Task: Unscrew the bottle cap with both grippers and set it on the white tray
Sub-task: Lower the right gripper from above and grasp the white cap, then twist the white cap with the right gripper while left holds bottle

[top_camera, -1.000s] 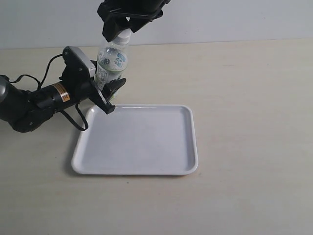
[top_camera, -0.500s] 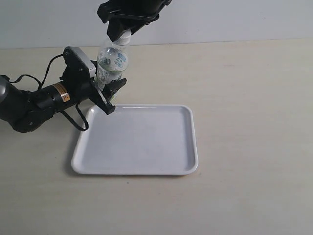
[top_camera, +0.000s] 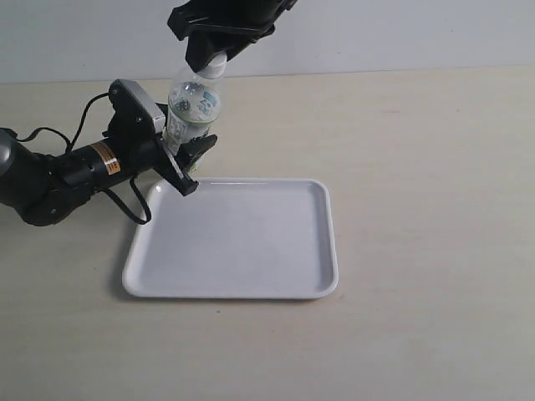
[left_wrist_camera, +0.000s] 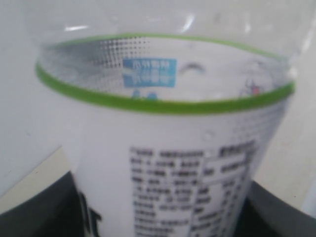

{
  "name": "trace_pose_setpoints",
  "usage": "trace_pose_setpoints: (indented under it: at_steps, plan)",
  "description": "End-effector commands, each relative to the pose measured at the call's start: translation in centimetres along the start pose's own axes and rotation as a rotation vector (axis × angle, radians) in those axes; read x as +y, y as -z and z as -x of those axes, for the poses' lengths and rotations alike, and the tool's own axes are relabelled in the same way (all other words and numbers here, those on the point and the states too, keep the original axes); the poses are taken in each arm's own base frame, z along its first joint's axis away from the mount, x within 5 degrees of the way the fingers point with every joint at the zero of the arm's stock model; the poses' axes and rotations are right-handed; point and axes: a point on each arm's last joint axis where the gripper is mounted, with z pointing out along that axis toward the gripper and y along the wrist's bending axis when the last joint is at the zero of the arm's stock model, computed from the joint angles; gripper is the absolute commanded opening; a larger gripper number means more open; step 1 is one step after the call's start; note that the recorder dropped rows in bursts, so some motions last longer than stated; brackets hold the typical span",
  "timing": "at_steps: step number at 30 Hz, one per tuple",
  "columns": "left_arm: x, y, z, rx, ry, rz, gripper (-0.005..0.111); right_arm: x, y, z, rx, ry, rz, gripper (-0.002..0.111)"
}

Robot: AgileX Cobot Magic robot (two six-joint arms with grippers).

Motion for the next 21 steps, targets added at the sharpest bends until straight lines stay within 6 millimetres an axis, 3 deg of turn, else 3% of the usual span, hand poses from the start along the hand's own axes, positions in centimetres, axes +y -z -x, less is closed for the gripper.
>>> trace_pose_setpoints:
  at_steps: [1,21]
  plan:
    - [0.28,-0.03,0.75,-0.028,0.029,0.011,0.000,-0.17,0.39,0.03,0.010,0.112,-0.037,0.000]
    - [0.28,-0.03,0.75,-0.029,0.058,0.010,0.000,0.60,0.39,0.01,0.001,0.366,0.049,0.000]
